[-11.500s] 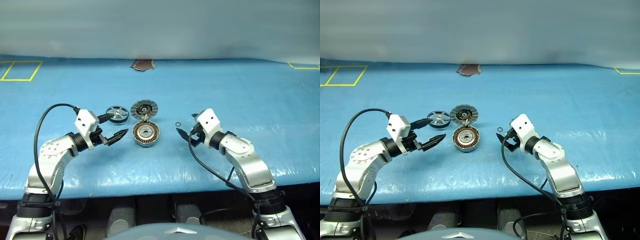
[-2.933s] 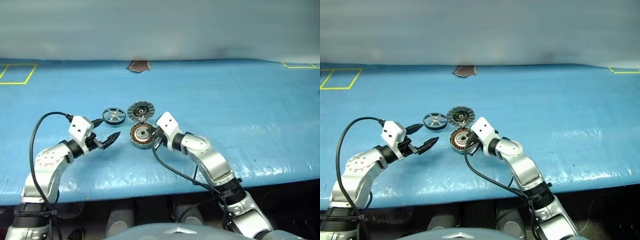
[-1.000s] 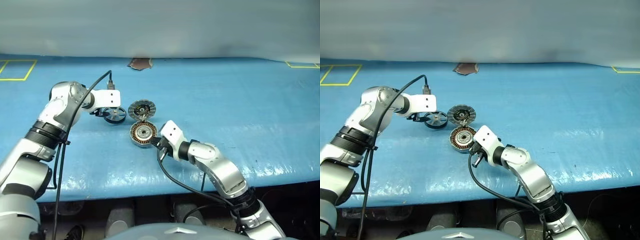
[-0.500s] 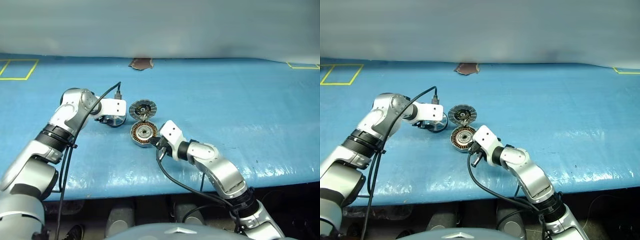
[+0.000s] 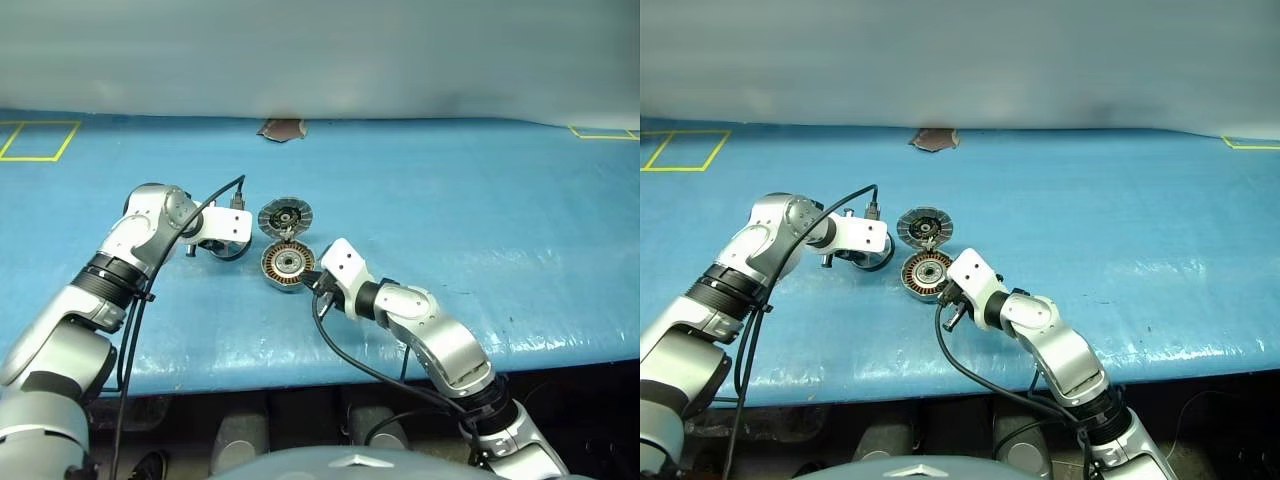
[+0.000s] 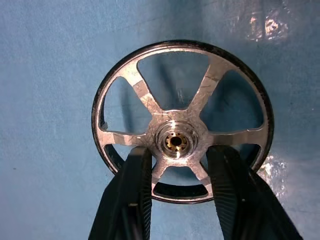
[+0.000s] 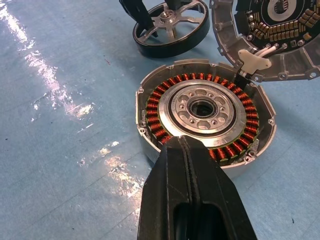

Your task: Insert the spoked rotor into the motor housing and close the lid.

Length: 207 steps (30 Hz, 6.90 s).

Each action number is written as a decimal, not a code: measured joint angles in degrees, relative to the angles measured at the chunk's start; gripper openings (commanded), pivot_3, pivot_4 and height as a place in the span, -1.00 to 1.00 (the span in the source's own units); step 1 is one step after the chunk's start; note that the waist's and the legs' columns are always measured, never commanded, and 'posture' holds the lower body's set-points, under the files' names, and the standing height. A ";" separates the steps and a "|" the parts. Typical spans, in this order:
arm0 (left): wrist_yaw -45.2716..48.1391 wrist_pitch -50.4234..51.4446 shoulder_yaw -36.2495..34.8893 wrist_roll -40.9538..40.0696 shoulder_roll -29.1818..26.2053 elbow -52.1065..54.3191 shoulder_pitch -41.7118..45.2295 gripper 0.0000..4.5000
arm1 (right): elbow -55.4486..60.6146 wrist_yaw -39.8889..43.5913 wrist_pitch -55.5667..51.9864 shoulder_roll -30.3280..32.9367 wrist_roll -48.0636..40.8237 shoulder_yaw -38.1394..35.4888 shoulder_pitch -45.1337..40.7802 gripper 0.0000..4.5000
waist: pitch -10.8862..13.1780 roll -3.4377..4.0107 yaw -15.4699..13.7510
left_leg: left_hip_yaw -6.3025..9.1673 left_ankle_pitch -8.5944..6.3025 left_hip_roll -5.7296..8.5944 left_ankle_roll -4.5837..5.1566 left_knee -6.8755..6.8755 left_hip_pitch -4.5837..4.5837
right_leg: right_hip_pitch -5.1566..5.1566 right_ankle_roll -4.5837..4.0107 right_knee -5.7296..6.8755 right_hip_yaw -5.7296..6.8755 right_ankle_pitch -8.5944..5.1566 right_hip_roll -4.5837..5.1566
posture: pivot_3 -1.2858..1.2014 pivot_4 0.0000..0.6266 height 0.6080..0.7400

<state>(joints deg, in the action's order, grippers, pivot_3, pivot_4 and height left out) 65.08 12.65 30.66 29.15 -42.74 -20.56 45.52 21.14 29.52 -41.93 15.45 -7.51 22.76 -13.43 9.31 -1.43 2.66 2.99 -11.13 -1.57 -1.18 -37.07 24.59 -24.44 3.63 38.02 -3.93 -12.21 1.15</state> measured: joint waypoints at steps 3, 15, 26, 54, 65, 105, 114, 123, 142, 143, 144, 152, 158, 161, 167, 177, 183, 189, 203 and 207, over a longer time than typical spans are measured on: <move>-0.04 -0.66 0.00 0.02 0.02 -0.18 0.00 -0.27 | 0.00 -0.36 0.02 -0.03 0.05 -0.01 0.00 -1.00 | 0.00 0.00 -0.03 | 0.00 0.01 0.01 0.01 -0.05 0.00 | 0.03 0.02 0.00 -0.02 0.02 0.01 | 0.03 -0.52 1.00; 2.38 -5.47 -3.18 -3.44 -4.87 -1.34 -0.58 -0.27 | 0.03 -1.28 0.31 2.26 -0.38 -5.29 1.55 -1.00 | 0.00 0.00 0.10 | 0.00 0.00 0.01 0.01 0.00 0.04 | -0.02 0.02 0.00 -0.03 0.02 0.01 | 0.03 -0.52 1.00; 18.21 -5.66 -14.42 -27.46 -5.01 -1.09 -5.78 -0.27 | -0.02 -3.00 5.13 1.57 -1.10 -10.62 4.02 -1.00 | 0.00 0.00 -0.07 | -0.02 0.01 0.01 0.01 -0.02 0.02 | 0.00 0.00 0.01 -0.02 0.01 0.02 | 0.03 -0.52 1.00; 27.29 0.33 -11.82 -40.76 4.69 -6.50 3.09 -0.27 | -2.68 7.79 15.47 3.39 -2.42 -4.95 5.41 -1.00 | 0.00 0.00 -0.27 | -0.01 0.01 0.02 0.02 -0.07 0.01 | 0.04 0.01 0.01 -0.05 0.01 -0.01 | 0.03 -0.52 1.00; 27.29 -2.51 -10.87 -41.02 1.91 -9.95 5.29 -0.27 | -2.47 5.41 15.70 2.93 -1.81 -4.64 6.60 -1.00 | 0.00 0.00 0.27 | 0.00 0.01 0.00 0.02 -0.03 0.01 | 0.01 0.00 0.01 -0.06 0.01 -0.02 | 0.03 -0.52 1.00; 17.10 -23.24 -8.56 -14.53 -2.66 -24.44 5.55 -0.27 | -2.54 1.52 18.14 -0.16 0.24 -4.04 7.51 -1.00 | 0.00 0.00 -0.48 | -0.01 0.01 0.01 0.02 -0.03 0.03 | 0.01 -0.01 0.00 -0.05 0.01 -0.01 | 0.03 -0.52 1.00; 15.05 -23.24 -8.37 -13.29 -2.77 -24.42 3.90 -0.27 | -2.77 1.32 18.90 -0.39 0.36 -4.06 7.49 -1.00 | -0.01 0.01 -0.47 | -0.01 0.01 0.01 0.02 -0.04 -0.01 | 0.04 -0.01 0.01 -0.05 0.01 -0.01 | 0.03 -0.52 1.00; 12.57 -21.63 -8.41 -13.38 -2.22 -24.42 3.49 -0.98 | -2.93 1.28 19.16 -0.43 0.41 -4.07 7.46 -1.00 | -0.01 0.01 -0.50 | -0.01 0.01 0.01 0.02 -0.04 0.00 | 0.03 0.00 0.02 -0.05 0.01 -0.01 | 0.03 -0.52 1.00; 18.25 -13.21 -14.13 -22.45 -0.94 -23.49 3.89 -0.98 | -3.54 0.49 19.44 -0.56 0.46 -4.08 7.10 -1.00 | -0.01 0.00 -0.38 | -0.01 0.01 0.01 0.02 -0.04 0.02 | 0.02 0.00 0.02 -0.04 0.01 -0.02 | 0.03 -0.52 1.00; 19.15 -13.18 -14.21 -22.86 -1.24 -23.13 3.92 -0.98 | -3.64 0.49 19.44 -0.54 0.46 -4.08 7.10 -1.00 | -0.01 0.01 -0.32 | -0.01 0.01 0.00 0.02 -0.04 0.01 | 0.02 0.00 0.02 -0.05 0.01 -0.02 | 0.03 -0.52 1.00; 20.43 -13.12 -14.34 -23.26 -1.72 -22.52 3.91 -0.98 | -3.77 0.48 19.45 -0.53 0.45 -4.09 7.10 -1.00 | 0.00 0.01 -0.27 | -0.01 0.01 0.00 0.02 -0.03 0.01 | 0.02 0.00 0.02 -0.05 0.01 -0.02 | 0.03 -0.52 1.00; 26.92 -10.69 -12.15 -28.31 -7.04 -17.13 4.47 -0.98 | -4.69 0.59 20.09 -0.18 0.43 -4.64 6.85 -1.00 | 0.00 0.01 -0.25 | 0.00 0.01 0.00 0.02 -0.04 0.02 | 0.02 -0.01 0.02 -0.05 0.01 -0.01 | 0.03 -0.52 1.00; 27.28 -10.55 -8.01 -31.65 -7.92 -14.09 6.13 -0.98 | -5.05 1.04 20.18 -0.14 0.44 -4.54 6.34 -1.00 | 0.00 0.01 -0.46 | 0.00 0.01 0.00 0.02 -0.05 0.02 | 0.03 -0.01 0.02 -0.05 0.01 -0.01 | 0.03 -0.52 1.00; 27.29 -10.62 -7.09 -32.89 -7.14 -12.83 7.94 -0.98 | -5.17 1.37 20.19 -0.16 0.45 -4.51 6.24 -1.00 | 0.00 0.01 -0.47 | 0.00 0.01 0.01 0.02 -0.05 0.03 | 0.03 -0.01 0.02 -0.05 0.01 -0.01 | 0.03 -0.52 1.00; 27.29 -10.69 -4.76 -35.42 -4.12 -11.63 11.35 -0.98 | -5.26 1.42 20.19 -0.08 0.69 -4.27 6.14 -1.00 | 0.00 0.01 -0.44 | -0.01 0.01 0.01 0.02 -0.05 0.03 | 0.02 -0.01 0.02 -0.05 0.01 -0.02 | 0.03 -0.52 1.00; 27.29 -10.76 1.52 -36.50 1.09 -13.61 16.58 -0.98 | -5.17 1.39 20.19 0.01 0.68 -4.03 6.44 -1.00 | 0.00 0.00 -0.40 | 0.00 0.01 0.02 0.02 -0.06 0.05 | 0.02 -0.01 0.02 -0.06 0.01 -0.03 | 0.03 -0.52 1.00; 27.29 -12.85 4.38 -36.24 2.45 -16.38 18.23 -0.98 | -4.89 0.92 20.19 0.19 0.68 -4.13 7.88 -1.00 | 0.00 0.01 -0.21 | 0.00 0.01 0.01 0.02 -0.05 0.05 | 0.01 -0.01 0.02 -0.07 0.01 -0.03 | 0.03 -0.52 1.00; 27.29 -15.32 6.63 -34.22 3.95 -19.61 18.80 -0.98 | -4.62 0.23 20.19 0.29 0.70 -4.18 8.17 -1.00 | 0.01 0.00 -0.30 | 0.00 0.01 0.02 0.02 -0.07 0.06 | 0.01 -0.01 0.02 -0.08 0.01 -0.03 | 0.03 -0.52 1.00; 27.26 -21.61 6.57 -25.63 8.41 -24.85 20.53 -0.98 | -4.61 -0.94 20.32 0.14 0.74 -4.24 8.21 -1.00 | 0.01 0.00 -0.37 | 0.00 0.01 0.03 0.02 -0.07 0.07 | 0.01 0.00 0.01 -0.08 0.01 -0.03 | 0.03 -0.52 1.00; 26.15 -23.59 6.18 -22.30 9.43 -26.80 20.77 -0.98 | -4.61 -1.09 20.42 0.05 0.89 -4.22 8.22 -1.00 | 0.01 0.00 -0.34 | 0.00 0.01 0.03 0.02 -0.07 0.06 | 0.01 0.00 0.01 -0.08 0.01 -0.03 | 0.03 -0.52 1.00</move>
<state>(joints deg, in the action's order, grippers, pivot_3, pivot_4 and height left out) 91.24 -10.94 36.84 6.85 -33.31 -47.36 66.29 16.53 28.43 -21.51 15.50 -6.62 18.54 -5.21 9.31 -1.43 2.31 2.99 -11.12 -1.54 -1.16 -37.14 24.65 -24.43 3.63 38.04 -4.01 -12.20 1.12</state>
